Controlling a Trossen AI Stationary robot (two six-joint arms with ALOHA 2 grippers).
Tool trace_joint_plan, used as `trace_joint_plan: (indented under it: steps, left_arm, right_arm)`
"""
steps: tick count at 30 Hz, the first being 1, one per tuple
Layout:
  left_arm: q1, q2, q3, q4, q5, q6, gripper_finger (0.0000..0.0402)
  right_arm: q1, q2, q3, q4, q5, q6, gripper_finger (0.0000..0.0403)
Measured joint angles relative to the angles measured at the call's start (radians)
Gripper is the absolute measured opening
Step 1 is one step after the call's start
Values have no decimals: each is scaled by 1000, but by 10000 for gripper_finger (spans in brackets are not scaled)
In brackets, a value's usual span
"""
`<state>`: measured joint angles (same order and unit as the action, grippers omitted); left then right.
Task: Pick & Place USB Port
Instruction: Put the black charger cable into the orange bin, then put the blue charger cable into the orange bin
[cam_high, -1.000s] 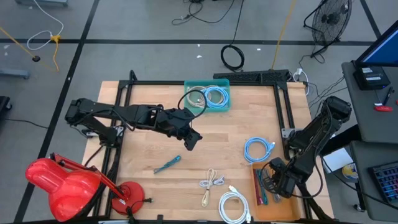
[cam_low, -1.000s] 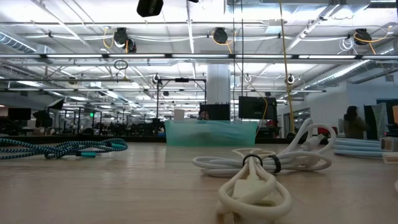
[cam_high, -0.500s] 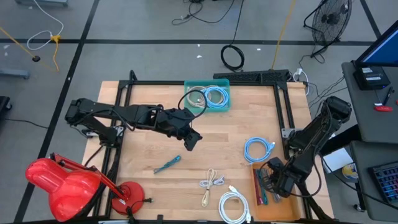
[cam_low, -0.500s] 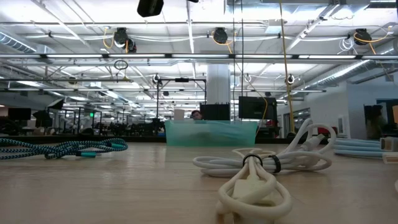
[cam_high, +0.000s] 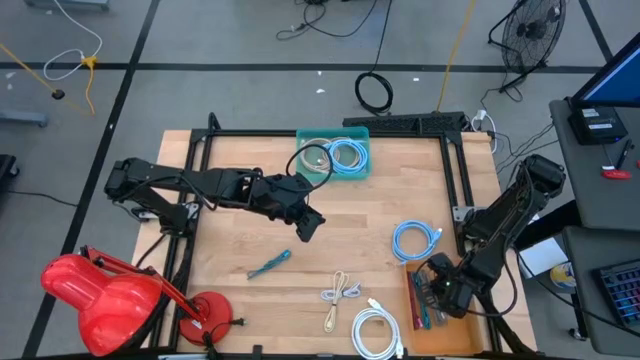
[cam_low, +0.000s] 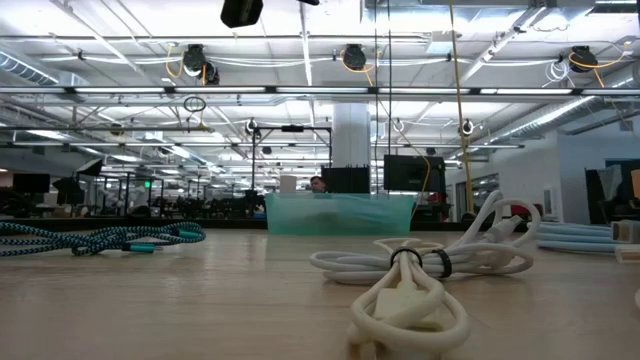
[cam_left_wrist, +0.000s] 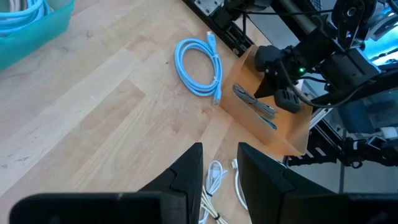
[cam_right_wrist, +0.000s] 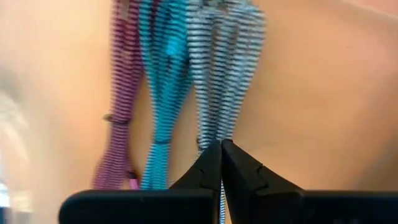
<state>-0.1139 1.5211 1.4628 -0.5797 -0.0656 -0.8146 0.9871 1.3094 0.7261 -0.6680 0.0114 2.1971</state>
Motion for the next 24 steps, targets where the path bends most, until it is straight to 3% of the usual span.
trace_joint_plan:
  steps: [12, 18, 24]
  left_arm:
    - [0, 0, 0, 0, -7, 0, 101]
    - [-1, 0, 0, 2, 20, 47, 101]
    - [-33, 0, 0, -6, 44, 202, 101]
  right_arm:
    - [-24, -64, 1, 65, 50, -15, 0]
    - [-51, -168, 40, 34, 167, -117, 0]
    - [-105, -262, 76, 71, 402, -331, 0]
